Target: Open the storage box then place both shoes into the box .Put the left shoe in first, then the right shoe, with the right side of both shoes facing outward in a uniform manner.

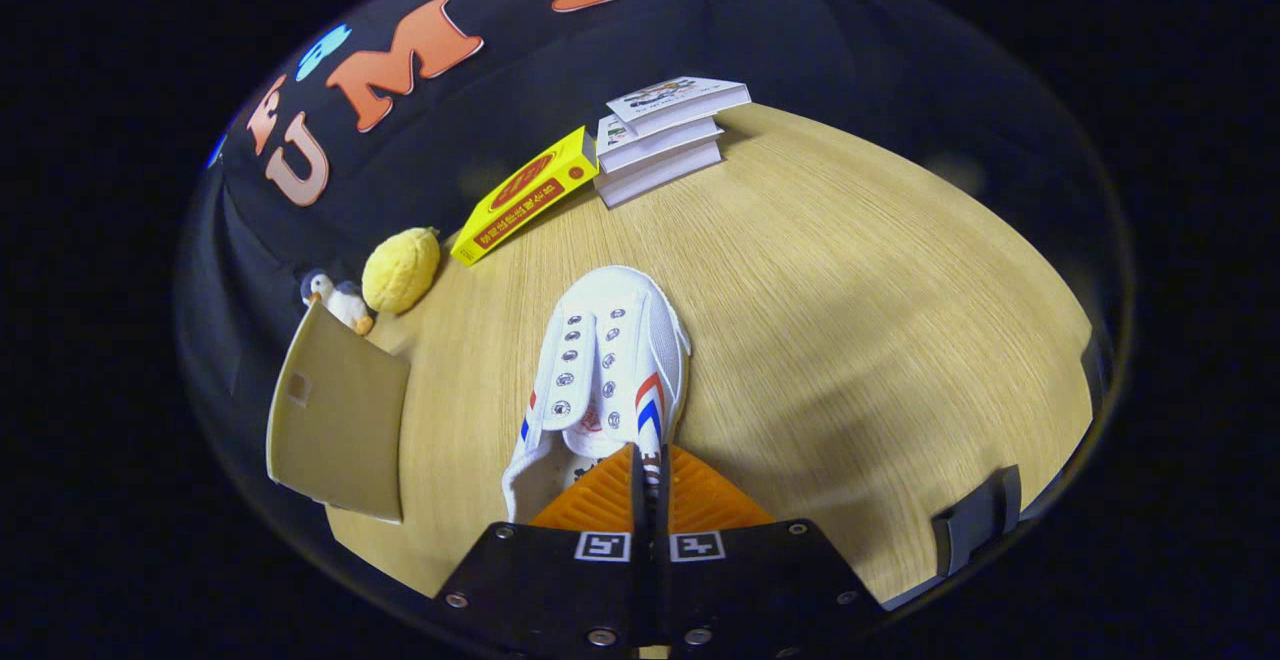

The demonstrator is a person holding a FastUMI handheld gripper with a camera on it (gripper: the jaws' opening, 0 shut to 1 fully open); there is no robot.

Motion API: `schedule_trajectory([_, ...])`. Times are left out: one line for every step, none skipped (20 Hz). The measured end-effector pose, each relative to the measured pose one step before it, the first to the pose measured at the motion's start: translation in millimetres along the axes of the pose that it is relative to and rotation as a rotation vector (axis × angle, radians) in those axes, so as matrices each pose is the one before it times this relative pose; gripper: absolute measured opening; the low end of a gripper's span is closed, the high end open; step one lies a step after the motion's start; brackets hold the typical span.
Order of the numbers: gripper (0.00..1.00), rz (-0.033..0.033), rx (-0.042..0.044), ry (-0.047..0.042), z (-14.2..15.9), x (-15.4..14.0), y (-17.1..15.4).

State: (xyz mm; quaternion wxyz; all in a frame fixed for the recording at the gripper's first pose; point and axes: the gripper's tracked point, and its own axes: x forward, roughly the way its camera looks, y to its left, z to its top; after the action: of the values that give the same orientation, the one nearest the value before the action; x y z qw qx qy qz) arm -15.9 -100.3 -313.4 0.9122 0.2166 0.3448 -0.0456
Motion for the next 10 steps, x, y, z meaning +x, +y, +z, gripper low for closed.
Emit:
schedule_trajectory([0.0,0.01911,0.00979,-0.00999,6.1,-1.51,6.22])
schedule_trajectory([0.0,0.01516,-0.00927,-0.01691,7.52,-1.65,6.63])
schedule_trajectory([0.0,0.00507,-0.01337,-0.01717,6.0,-3.19,5.55])
schedule_trajectory([0.0,0.00881,-0.0119,-0.00186,6.22,-1.77,7.35])
schedule_trajectory([0.0,0.01242,-0.00386,0.00086,4.11,-3.79,10.29])
schedule_trajectory([0.0,0.01324,0.0001,-0.01412,6.42,-2.34,10.75])
schedule_trajectory([0.0,0.01187,-0.00859,-0.00238,3.93,-3.19,11.21])
schedule_trajectory([0.0,0.00732,-0.01966,-0.01243,6.32,-1.87,11.23])
schedule_trajectory([0.0,0.005,-0.02399,-0.00848,4.42,-2.35,12.86])
schedule_trajectory([0.0,0.00756,-0.01989,0.00083,2.27,-2.44,13.81])
